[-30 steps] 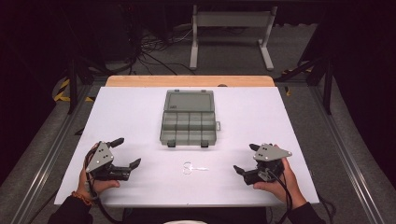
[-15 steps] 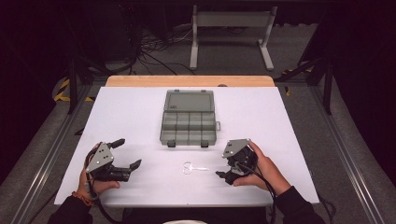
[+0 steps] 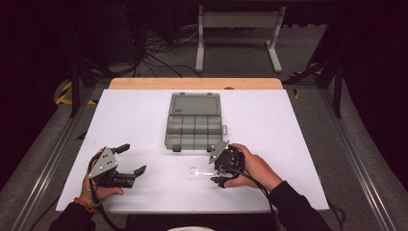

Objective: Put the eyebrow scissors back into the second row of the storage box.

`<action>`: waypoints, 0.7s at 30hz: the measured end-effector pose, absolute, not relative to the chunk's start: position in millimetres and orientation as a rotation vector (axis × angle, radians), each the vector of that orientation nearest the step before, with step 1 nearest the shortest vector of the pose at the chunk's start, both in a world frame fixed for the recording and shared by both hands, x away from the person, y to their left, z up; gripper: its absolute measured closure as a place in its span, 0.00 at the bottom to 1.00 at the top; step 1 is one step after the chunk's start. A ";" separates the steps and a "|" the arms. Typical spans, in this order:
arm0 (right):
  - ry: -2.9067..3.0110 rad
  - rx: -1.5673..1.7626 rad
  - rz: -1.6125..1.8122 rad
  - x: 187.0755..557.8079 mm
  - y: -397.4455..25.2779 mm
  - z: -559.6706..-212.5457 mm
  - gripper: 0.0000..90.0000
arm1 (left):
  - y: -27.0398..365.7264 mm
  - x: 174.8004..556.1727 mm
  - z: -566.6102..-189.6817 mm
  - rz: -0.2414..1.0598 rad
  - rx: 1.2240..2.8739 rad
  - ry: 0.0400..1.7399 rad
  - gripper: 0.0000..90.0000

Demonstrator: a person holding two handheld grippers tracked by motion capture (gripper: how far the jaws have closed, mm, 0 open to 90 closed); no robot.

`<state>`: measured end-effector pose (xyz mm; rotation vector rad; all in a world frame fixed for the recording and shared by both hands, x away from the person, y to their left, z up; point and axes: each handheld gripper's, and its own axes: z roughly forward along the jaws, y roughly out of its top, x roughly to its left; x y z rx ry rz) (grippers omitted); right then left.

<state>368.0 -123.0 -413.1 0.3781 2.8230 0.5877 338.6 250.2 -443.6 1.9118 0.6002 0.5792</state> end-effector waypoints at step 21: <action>3.077 0.271 0.316 390.4 -86.4 -424.2 0.79 | 248.7 338.5 -444.3 0.562 1.937 0.586 0.11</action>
